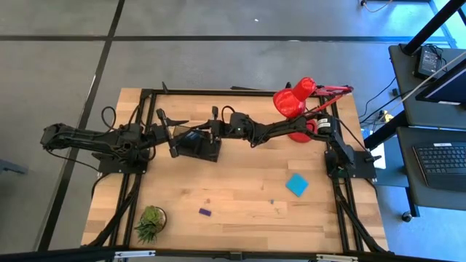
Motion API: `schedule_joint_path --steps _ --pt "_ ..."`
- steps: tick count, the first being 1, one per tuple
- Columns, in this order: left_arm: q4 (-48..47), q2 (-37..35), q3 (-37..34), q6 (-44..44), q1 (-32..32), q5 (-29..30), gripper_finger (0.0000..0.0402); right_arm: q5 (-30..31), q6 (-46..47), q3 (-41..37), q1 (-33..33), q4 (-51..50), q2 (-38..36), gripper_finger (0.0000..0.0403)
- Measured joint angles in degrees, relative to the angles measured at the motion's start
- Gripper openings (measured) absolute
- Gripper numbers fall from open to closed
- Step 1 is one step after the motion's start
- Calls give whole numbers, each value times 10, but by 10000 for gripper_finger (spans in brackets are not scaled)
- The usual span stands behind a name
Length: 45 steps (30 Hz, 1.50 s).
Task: Pick and place office supplies into organizer
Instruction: Put the blue pencil into the black desk organizer, then put the blue eraser into the black desk organizer
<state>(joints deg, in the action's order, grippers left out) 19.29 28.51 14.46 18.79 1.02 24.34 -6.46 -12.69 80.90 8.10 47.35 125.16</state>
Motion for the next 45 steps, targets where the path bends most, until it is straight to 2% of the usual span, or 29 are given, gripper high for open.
schedule_joint_path --steps 11,22,26,33,38,41,45 --pt "0 0 0 0 0 0 157 0 2 0 0 -2 0 81" --pt "-1 0 0 -2 0 0 157 0 2 0 -1 -5 -3 90" --pt "-4 0 0 -11 0 0 157 0 -8 0 -10 -43 -25 91" --pt "-7 0 0 -12 0 0 157 -1 -28 0 -34 -186 -91 91" --pt "-25 0 0 -17 0 0 157 -2 -44 0 -48 -415 -167 91" --pt "-29 0 0 -17 0 0 157 -1 -39 -2 -60 -518 -216 91" --pt "-41 4 0 -29 0 0 157 -2 -26 -49 -83 -555 -277 91"
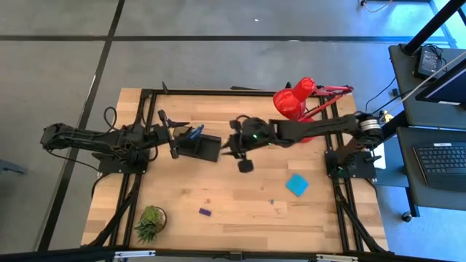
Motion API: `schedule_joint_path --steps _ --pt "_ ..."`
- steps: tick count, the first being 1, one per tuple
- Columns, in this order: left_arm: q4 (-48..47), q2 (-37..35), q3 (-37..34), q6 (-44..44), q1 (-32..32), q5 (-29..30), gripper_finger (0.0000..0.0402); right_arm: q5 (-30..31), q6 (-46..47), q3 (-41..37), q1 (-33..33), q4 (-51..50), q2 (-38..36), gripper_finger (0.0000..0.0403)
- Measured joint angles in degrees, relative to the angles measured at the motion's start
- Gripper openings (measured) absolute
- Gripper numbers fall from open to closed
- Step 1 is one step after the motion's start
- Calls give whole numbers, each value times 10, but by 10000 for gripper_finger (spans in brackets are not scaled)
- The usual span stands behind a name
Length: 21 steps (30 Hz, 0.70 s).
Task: Pick and place office supplies into organizer
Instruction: Put the blue eraser into the black desk organizer
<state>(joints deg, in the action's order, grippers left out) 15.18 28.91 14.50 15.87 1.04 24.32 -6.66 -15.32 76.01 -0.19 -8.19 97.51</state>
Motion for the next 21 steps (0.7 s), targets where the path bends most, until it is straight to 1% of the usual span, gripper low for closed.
schedule_joint_path --steps 2,6,9,12,14,19,21 --pt "-13 2 0 -10 0 -2 157 -1 11 -55 -12 20 -37 91" --pt "-17 8 0 -11 0 -2 157 1 44 -176 -34 109 -115 91" --pt "-17 9 0 -14 0 -4 157 1 67 -249 -46 121 -180 91" --pt "-18 9 0 -31 0 -15 157 0 116 -310 -52 124 -243 91" --pt "-23 11 0 -36 0 -46 157 3 129 -352 -58 138 -281 91" --pt "-29 28 0 -29 0 -181 157 1 117 -466 -70 274 -360 91" --pt "-21 40 0 -29 0 -211 157 2 120 -507 -72 318 -381 91"
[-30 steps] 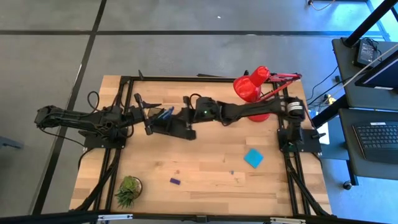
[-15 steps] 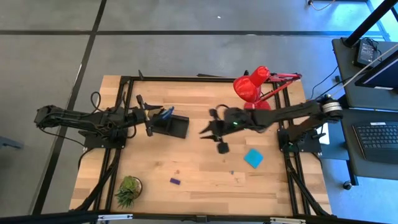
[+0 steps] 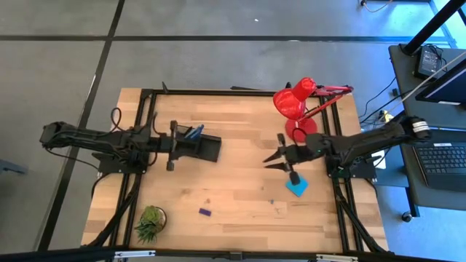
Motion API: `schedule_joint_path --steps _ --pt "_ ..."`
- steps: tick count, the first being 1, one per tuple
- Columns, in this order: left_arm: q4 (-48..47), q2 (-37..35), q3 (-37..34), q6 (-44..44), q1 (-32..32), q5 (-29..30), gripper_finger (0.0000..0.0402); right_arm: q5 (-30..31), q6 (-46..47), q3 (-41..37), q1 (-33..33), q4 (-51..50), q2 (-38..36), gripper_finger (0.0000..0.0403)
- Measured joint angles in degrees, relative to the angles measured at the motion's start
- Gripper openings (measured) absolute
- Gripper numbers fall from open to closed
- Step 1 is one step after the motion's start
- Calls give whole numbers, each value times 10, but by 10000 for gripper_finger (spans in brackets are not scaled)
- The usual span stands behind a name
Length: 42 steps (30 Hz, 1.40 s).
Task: Pick and place office supplies into organizer
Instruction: Put the blue eraser into the black desk organizer
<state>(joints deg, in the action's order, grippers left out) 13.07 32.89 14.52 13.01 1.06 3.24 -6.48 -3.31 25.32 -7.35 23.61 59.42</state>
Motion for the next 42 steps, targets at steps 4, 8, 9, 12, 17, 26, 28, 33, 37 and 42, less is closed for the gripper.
schedule_joint_path --steps 4,8,9,12,17,26,28,33,37,42 --pt "9 35 7 5 10 -10 157 0 14 -57 0 67 -25 91" --pt "1 101 50 25 43 -14 157 0 15 -82 0 97 -31 91" --pt "-12 117 67 29 54 -14 157 1 13 -84 0 98 -31 91" --pt "-76 174 127 32 88 -11 157 16 15 -85 0 97 -30 91" --pt "-188 280 231 25 143 37 157 24 -15 -85 8 99 -31 91" --pt "-274 435 370 -74 190 46 184 25 -8 -85 42 93 -31 91" --pt "-309 457 394 -80 197 38 191 25 2 -85 47 92 -31 91" --pt "-402 510 445 -124 221 29 195 25 17 -85 50 72 -31 91" --pt "-462 554 483 -175 246 30 191 25 16 -85 50 70 -31 91" --pt "-481 595 517 -234 273 27 186 25 17 -85 50 66 -31 91"
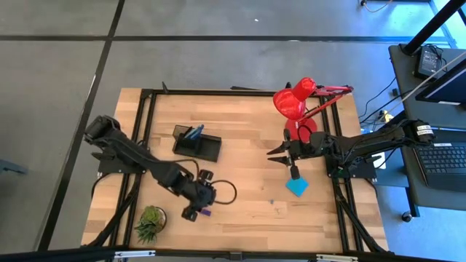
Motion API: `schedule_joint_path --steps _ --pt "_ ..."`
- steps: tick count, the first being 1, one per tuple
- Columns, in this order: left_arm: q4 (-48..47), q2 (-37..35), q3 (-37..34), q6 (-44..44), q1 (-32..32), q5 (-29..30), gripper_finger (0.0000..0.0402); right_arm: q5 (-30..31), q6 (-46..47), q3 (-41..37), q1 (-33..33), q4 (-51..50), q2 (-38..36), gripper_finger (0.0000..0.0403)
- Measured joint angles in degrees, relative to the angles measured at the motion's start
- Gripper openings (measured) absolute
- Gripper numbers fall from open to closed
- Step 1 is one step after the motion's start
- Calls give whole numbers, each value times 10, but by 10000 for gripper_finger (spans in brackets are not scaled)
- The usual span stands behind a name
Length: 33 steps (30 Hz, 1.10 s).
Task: Pick and place office supplies into organizer
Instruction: Put the blue eraser into the black desk organizer
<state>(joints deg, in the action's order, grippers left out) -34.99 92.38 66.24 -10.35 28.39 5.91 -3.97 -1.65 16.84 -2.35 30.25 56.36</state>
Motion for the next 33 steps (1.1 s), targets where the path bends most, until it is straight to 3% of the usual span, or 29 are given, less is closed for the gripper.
schedule_joint_path --steps 9,16,33 --pt "6 76 11 -46 16 3 185 -1 17 0 0 -52 0 91" --pt "7 130 11 -86 30 -27 185 -1 60 0 -1 -78 1 91" --pt "25 181 14 -116 44 -26 184 -1 61 0 -1 -79 1 91"
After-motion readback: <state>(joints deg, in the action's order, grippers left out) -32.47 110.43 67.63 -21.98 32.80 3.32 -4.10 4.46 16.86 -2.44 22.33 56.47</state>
